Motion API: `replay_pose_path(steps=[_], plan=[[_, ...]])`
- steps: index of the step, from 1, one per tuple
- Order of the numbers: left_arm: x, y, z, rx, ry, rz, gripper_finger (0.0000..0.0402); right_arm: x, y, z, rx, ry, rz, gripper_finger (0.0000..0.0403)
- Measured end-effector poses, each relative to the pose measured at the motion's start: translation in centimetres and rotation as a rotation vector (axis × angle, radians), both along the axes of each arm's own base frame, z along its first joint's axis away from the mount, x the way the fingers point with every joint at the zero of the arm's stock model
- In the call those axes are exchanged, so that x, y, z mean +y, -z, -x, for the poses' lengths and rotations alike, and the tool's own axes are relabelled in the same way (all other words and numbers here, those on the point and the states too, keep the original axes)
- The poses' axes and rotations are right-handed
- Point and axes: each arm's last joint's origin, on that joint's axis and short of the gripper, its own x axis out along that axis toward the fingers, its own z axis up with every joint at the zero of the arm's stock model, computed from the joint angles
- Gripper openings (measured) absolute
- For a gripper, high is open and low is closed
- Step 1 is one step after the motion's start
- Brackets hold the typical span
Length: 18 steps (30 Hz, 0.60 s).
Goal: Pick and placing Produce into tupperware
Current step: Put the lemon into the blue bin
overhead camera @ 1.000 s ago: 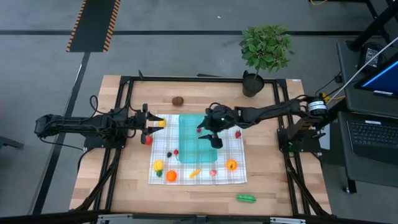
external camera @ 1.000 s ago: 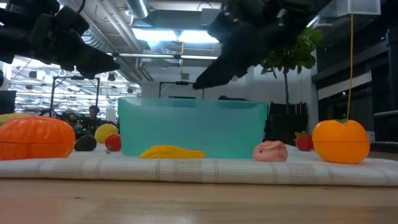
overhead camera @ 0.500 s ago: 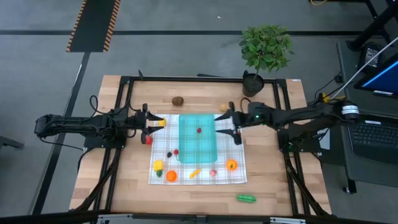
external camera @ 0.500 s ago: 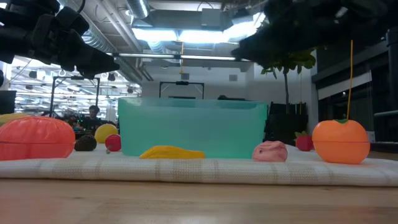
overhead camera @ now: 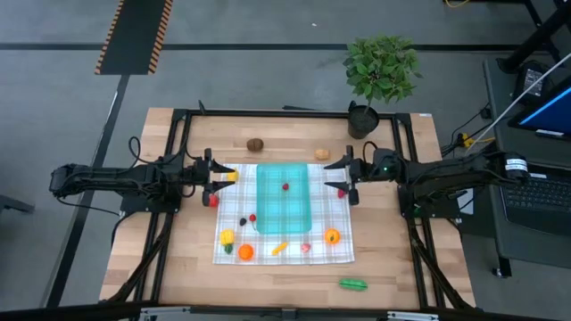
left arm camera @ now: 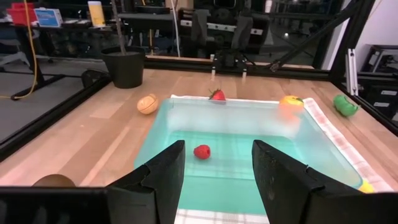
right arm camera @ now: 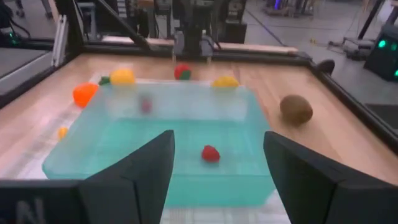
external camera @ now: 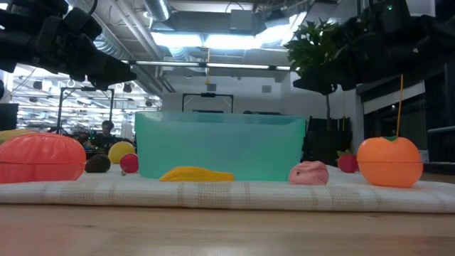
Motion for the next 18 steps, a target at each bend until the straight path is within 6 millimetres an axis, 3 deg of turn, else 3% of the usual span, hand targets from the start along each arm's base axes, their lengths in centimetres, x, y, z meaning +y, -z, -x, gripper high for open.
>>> replay_pose_path(steps=[13,18], plan=[[0.17,0.0,0.02,0.003,-0.055,-0.021,0.018,0.0,-0.02,-0.02,-0.007,-0.002,0.011,0.0249],[0.29,0.01,0.05,0.008,-0.097,-0.042,0.0206,0.01,-0.02,-0.02,-0.006,-0.003,0.012,0.0249]])
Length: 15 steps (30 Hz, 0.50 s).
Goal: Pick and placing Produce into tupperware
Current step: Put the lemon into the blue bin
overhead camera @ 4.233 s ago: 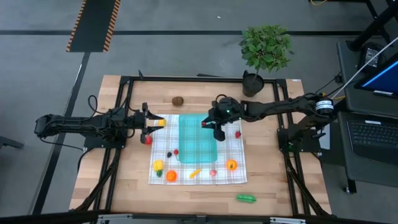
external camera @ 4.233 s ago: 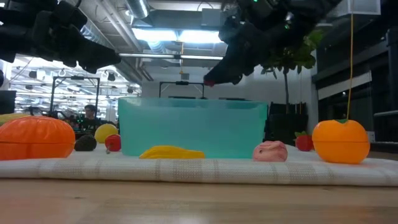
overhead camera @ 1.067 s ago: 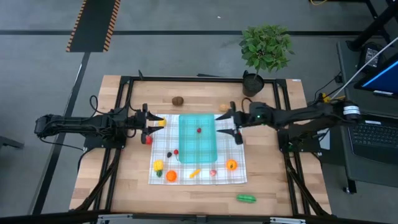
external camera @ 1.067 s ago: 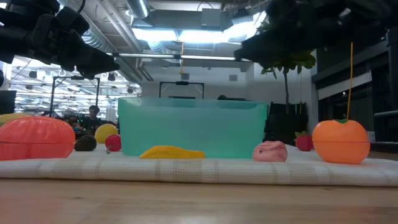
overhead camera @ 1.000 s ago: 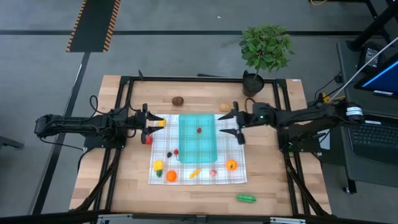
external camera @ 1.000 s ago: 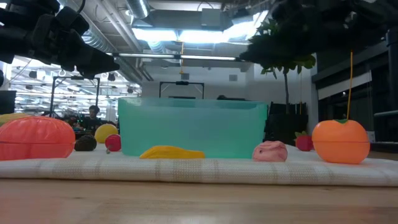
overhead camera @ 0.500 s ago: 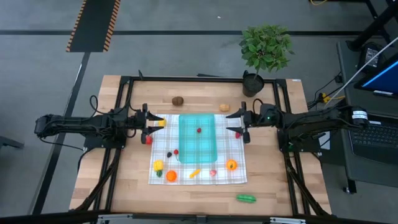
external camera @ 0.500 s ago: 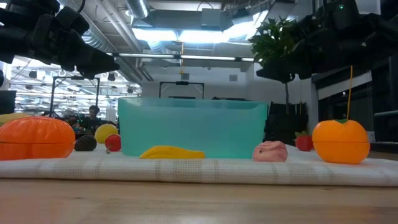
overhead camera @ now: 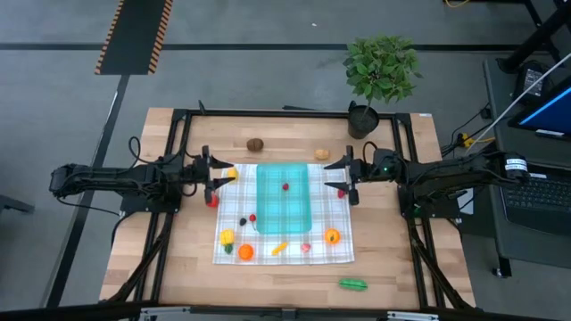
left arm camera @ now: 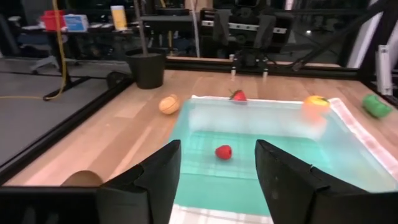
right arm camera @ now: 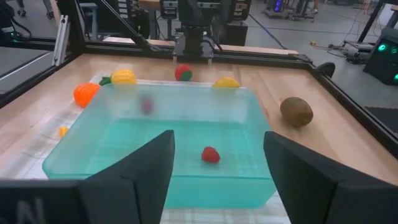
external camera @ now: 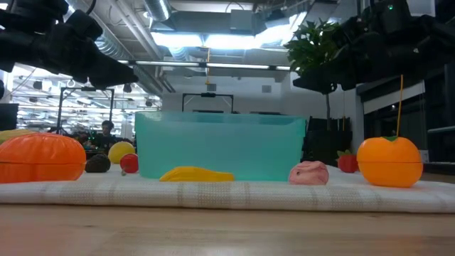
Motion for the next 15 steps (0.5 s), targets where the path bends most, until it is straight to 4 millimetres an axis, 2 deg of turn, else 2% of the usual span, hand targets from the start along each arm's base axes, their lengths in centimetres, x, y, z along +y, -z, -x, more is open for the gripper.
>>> replay_pose_path(steps=[9,15], plan=[[0.15,0.39,0.1,0.042,-0.057,-0.005,0.0289,0.0,0.01,0.0,0.001,0.0,0.001,0.0249],[0.17,0.4,0.11,0.045,-0.06,-0.011,0.0313,-0.01,0.01,0.0,0.0,-0.002,0.03,0.0249]])
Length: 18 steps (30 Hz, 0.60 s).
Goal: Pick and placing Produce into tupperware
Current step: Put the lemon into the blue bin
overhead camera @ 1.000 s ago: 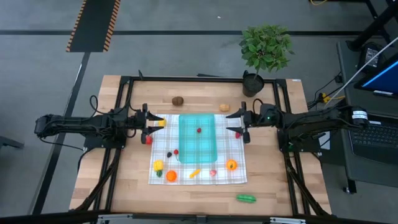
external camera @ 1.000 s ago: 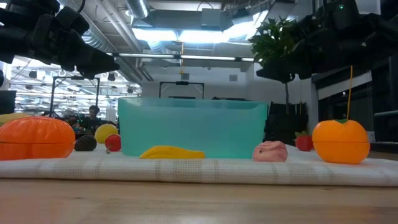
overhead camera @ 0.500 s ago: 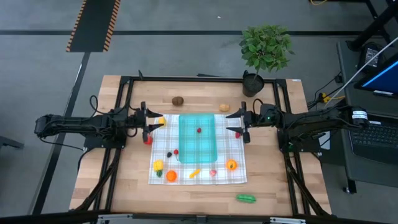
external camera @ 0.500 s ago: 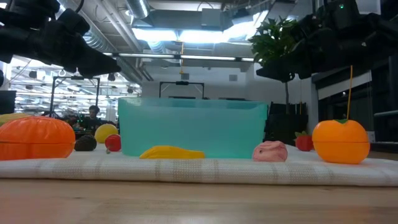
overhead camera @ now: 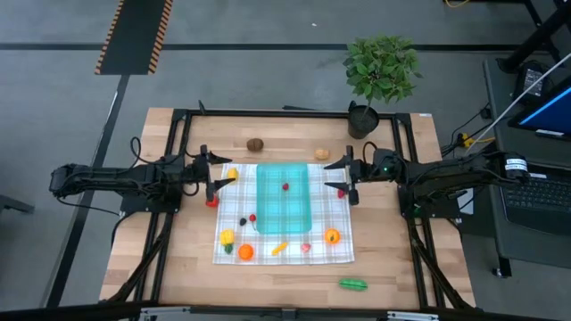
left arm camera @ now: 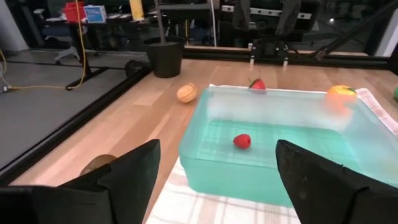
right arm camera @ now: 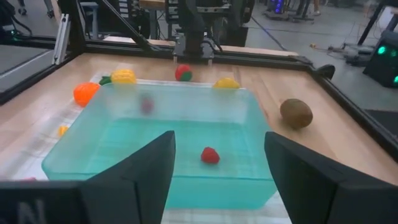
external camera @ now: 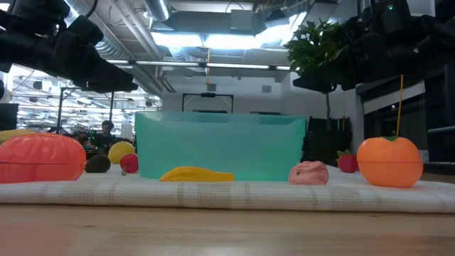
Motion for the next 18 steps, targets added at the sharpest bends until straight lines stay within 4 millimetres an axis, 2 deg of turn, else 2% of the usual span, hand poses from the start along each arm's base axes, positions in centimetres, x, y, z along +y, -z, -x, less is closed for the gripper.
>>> replay_pose_path(steps=[5,8,13,18], plan=[[0.1,0.2,0.1,0.011,-0.037,0.045,0.0314,-0.3,-0.3,0.0,-0.031,0.108,0.016,0.0249],[0.2,-0.2,0.3,0.088,-0.102,0.095,0.0314,-0.6,-0.7,0.0,-0.07,0.127,0.001,0.0249],[0.2,-2.4,0.3,0.135,-0.138,0.155,0.0314,-1.5,-0.6,0.4,-0.046,0.023,-0.06,0.0249],[0.3,-3.1,-0.6,0.195,-0.182,0.226,0.0314,-2.4,-0.6,0.8,-0.049,-0.04,-0.096,0.0249]])
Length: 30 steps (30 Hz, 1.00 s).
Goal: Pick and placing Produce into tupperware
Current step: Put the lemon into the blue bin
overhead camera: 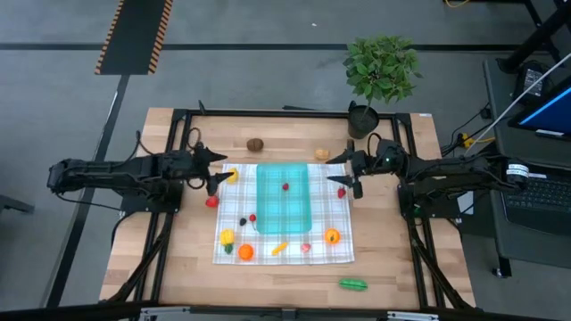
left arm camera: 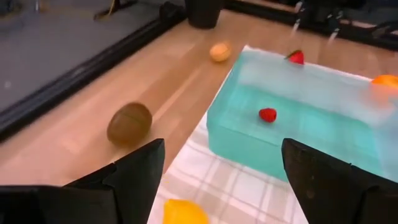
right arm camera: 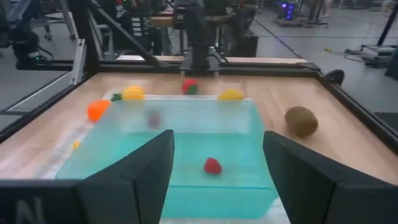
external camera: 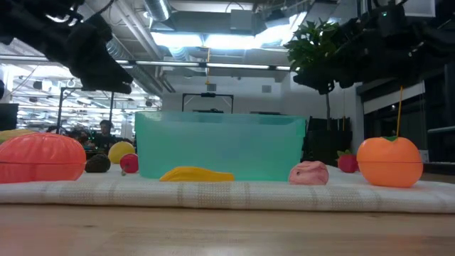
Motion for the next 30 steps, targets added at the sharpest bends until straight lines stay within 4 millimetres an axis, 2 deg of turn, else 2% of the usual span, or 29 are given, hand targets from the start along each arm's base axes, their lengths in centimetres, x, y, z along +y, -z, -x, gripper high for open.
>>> replay_pose_path(steps=[5,14,20,30], plan=[[0.3,-0.1,-1.5,0.166,-0.083,0.106,0.0314,-0.7,0.0,0.2,-0.001,0.029,0.035,0.0249],[1.0,-3.4,-5.9,0.429,-0.241,0.14,0.0314,-0.9,0.0,0.3,0.004,0.041,0.036,0.0249],[1.3,-4.2,-8.0,0.579,-0.29,0.161,0.0314,-0.9,0.4,0.4,0.04,0.036,0.048,0.0249],[1.4,-3.5,-8.9,0.636,-0.271,0.144,0.0314,-0.9,0.5,0.4,0.047,0.035,0.048,0.0249]])
